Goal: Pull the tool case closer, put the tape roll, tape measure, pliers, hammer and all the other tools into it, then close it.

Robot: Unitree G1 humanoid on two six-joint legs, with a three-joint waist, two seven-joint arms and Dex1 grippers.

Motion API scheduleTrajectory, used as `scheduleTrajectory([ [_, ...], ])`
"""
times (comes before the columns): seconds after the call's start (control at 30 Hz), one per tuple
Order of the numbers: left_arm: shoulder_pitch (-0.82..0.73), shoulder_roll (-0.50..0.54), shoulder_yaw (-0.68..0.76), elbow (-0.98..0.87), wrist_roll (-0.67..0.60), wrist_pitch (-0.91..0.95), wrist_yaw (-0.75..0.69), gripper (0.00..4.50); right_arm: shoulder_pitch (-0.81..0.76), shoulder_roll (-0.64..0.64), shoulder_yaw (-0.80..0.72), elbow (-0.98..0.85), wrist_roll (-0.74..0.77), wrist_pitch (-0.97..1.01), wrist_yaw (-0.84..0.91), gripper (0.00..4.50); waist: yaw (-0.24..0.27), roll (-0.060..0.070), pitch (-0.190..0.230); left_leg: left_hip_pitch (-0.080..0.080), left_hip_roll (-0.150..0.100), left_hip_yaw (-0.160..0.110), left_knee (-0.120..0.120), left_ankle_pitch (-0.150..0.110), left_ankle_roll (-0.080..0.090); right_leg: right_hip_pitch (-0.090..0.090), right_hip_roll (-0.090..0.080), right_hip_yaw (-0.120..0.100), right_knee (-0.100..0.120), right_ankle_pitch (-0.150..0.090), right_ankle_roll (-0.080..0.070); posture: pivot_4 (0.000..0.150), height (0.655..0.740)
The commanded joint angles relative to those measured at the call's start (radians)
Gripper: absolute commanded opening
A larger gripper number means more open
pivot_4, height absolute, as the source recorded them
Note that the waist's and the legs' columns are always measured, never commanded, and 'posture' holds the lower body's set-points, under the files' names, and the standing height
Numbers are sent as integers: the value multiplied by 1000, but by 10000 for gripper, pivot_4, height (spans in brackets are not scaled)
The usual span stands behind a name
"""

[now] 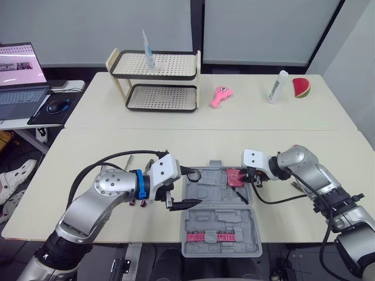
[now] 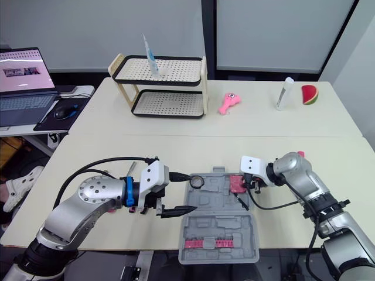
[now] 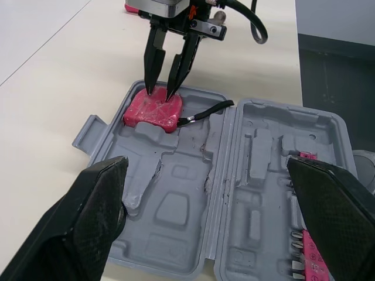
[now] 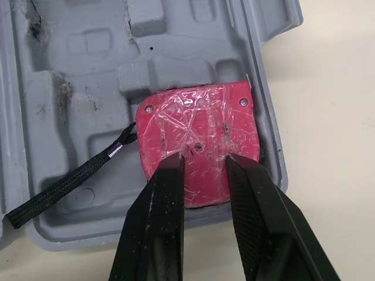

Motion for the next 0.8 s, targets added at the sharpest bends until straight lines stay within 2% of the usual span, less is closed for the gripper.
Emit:
scheduleTrajectory([
  [0.03, 14, 14, 45, -6, -13, -27, -10, 45000, 23, 27, -22, -10, 18, -17, -36, 10460, -3, 0, 0, 2, 0, 0, -1, 0, 0, 1, 0, 0, 0, 0, 0, 1500, 7290],
  [0.33, 170, 54, 296, 120, -35, -159, -34, 45000, 125, -30, -261, -339, 177, 48, -89, 10460, 0, 2, 2, -2, 0, 1, -2, 0, 0, -3, 0, 1, 0, 0, 0, 1500, 7290],
  [0.47, 285, 41, 522, 257, -68, -246, -16, 45000, 320, -90, -485, -496, 267, 76, -138, 10460, 7, 2, 2, -5, 0, -1, -2, -2, 3, -5, -3, 1, -1, 0, 0, 1500, 7290],
  [0.57, 361, 30, 656, 360, -75, -296, 5, 45000, 470, -119, -636, -517, 292, 27, -177, 10460, 10, 2, 2, -7, -1, -3, -1, -2, 4, -6, -5, 0, -2, 0, 0, 1500, 7290],
  [0.7, 472, 10, 775, 465, -78, -332, 17, 45000, 656, -100, -809, -511, 303, -14, -255, 10460, 7, 2, 2, -5, -1, -2, -2, -2, 4, -4, -6, 0, -1, 0, 0, 1500, 7290],
  [0.8, 529, -16, 806, 514, -73, -354, 34, 45000, 776, -55, -895, -488, 307, -68, -313, 10460, 4, 2, 1, -5, -1, -2, -2, -3, 4, -3, -6, 1, -1, 0, 0, 1500, 7290],
])
